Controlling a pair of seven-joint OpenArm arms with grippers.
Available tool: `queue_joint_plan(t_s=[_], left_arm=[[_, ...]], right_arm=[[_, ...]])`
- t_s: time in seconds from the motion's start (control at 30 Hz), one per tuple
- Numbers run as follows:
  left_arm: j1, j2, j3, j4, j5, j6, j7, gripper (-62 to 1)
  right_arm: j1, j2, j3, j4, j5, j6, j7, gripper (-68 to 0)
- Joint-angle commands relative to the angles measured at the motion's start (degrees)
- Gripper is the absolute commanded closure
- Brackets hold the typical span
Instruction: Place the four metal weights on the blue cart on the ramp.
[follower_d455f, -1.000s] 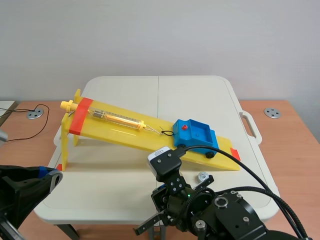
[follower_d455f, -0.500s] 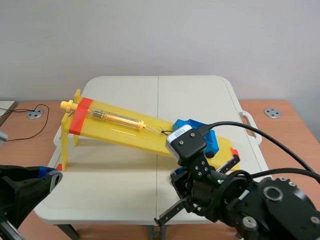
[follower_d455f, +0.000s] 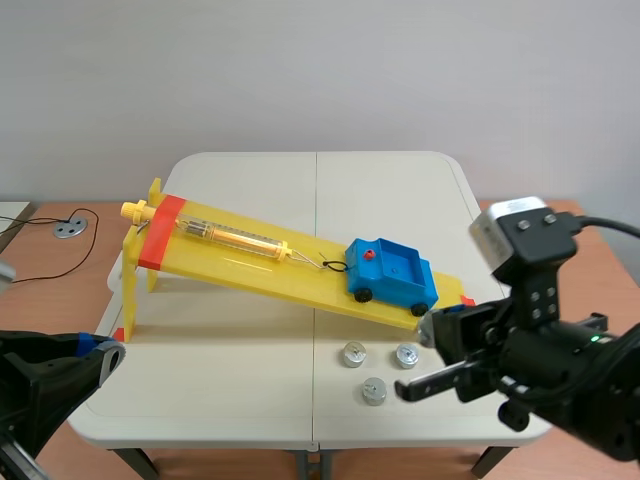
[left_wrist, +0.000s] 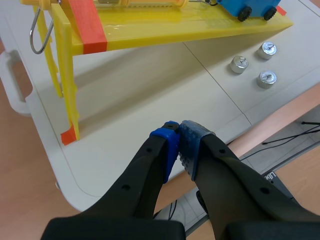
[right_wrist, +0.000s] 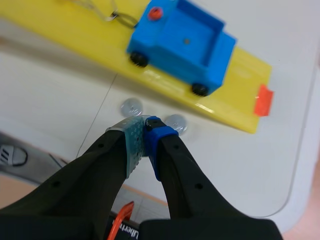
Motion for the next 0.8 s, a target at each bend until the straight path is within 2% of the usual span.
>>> queue_joint_plan(t_s=[0.0, 0.17, 0.37, 0.6, 0.77], left_arm=[[0.3, 1.0, -0.9, 4.1, -3.2, -1.4, -5.7, -2.8], [0.3, 1.1, -0.9, 4.1, -3.2, -1.4, -5.7, -2.8], [0.3, 1.1, -0.9, 4.1, -3.2, -1.4, -5.7, -2.8], [0.3, 1.1, -0.9, 4.1, -3.2, -1.4, -5.7, -2.8], [0.3, 1.1, -0.9, 4.1, -3.2, -1.4, -5.7, -2.8]], right_arm=[[3.0, 0.0, 3.2, 5.6, 5.6, -0.6, 6.6, -0.6], [5.6, -2.8, 7.9, 5.5, 9.6, 0.5, 6.4, -0.6], [9.7, -6.1, 8.5, 4.4, 9.8, 0.7, 5.6, -0.6], [15.5, -8.8, 8.4, -2.5, 9.8, 0.8, 5.7, -0.6], [19.3, -10.4, 8.5, -6.9, 9.8, 1.8, 6.4, -0.6]])
